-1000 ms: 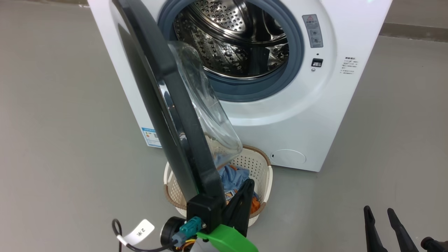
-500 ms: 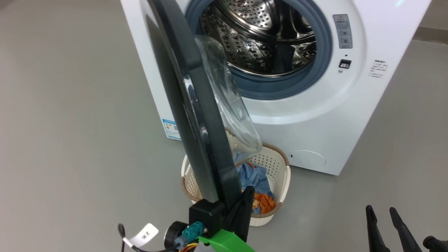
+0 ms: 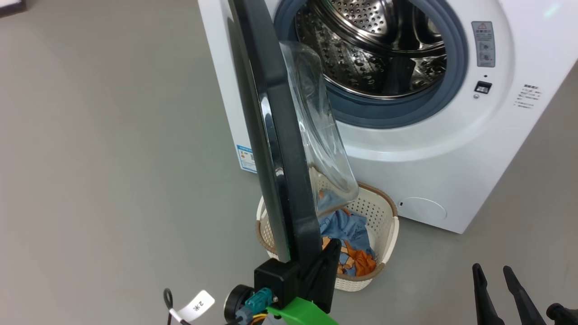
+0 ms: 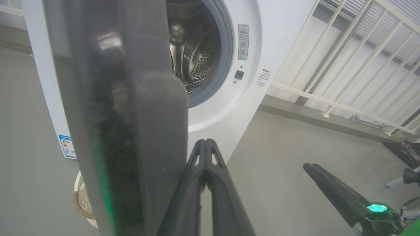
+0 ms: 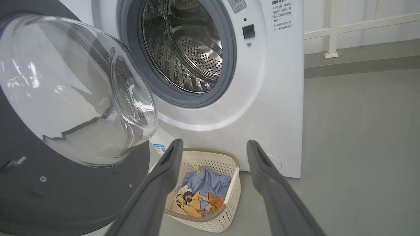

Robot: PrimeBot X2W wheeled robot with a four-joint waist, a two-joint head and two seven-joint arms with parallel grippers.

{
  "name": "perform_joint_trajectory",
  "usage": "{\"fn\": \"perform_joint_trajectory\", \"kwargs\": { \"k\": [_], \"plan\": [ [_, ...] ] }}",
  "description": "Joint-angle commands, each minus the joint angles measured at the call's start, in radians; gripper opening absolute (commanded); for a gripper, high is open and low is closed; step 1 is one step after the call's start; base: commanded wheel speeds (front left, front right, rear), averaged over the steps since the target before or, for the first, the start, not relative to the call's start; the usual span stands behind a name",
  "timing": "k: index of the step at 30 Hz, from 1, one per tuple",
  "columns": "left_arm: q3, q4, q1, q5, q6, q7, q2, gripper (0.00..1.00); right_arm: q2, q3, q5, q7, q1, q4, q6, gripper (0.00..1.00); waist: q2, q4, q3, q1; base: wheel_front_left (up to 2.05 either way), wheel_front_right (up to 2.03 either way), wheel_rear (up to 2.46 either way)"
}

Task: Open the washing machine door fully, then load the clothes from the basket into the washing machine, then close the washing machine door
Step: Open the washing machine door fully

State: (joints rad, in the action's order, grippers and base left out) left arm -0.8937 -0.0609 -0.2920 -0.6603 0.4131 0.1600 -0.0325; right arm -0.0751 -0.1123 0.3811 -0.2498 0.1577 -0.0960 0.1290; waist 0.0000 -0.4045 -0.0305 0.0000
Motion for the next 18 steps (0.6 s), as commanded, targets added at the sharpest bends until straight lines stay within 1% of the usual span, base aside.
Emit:
{"fn": "perform_joint_trajectory", "kwargs": {
  "k": [1, 11, 12, 15, 18],
  "plan": [
    [0.051, 0.003, -0.056, -0.009, 0.029, 0.018, -0.018, 0.0, -0.02, 0.021, 0.006, -0.012, -0.031, 0.027, 0.002, 1.0, 0.0, -0.02, -0.005, 0.0, 0.0, 0.0, 0.0],
    [0.059, 0.001, -0.06, -0.011, 0.049, 0.029, -0.024, 0.0, -0.018, 0.025, 0.01, -0.012, -0.033, 0.029, 0.002, 1.0, 0.0, -0.098, -0.019, 0.0, 0.0, 0.0, 0.0],
    [0.059, 0.001, -0.06, -0.011, 0.049, 0.029, -0.024, 0.0, -0.018, 0.025, 0.01, -0.012, -0.033, 0.029, 0.002, 1.0, 0.0, -0.098, -0.019, 0.0, 0.0, 0.0, 0.0],
    [0.072, 0.003, -0.053, -0.013, 0.059, 0.031, -0.038, 0.0, -0.017, 0.026, 0.009, -0.012, -0.036, 0.031, 0.002, 1.0, 0.0, -0.117, -0.023, 0.0, 0.0, 0.0, 0.0],
    [0.09, 0.013, -0.041, -0.014, 0.074, 0.034, -0.058, 0.0, -0.022, 0.036, 0.01, -0.012, -0.044, 0.03, 0.002, 1.0, 0.0, -0.122, -0.031, 0.0, 0.0, 0.0, 0.0]
  ]
}}
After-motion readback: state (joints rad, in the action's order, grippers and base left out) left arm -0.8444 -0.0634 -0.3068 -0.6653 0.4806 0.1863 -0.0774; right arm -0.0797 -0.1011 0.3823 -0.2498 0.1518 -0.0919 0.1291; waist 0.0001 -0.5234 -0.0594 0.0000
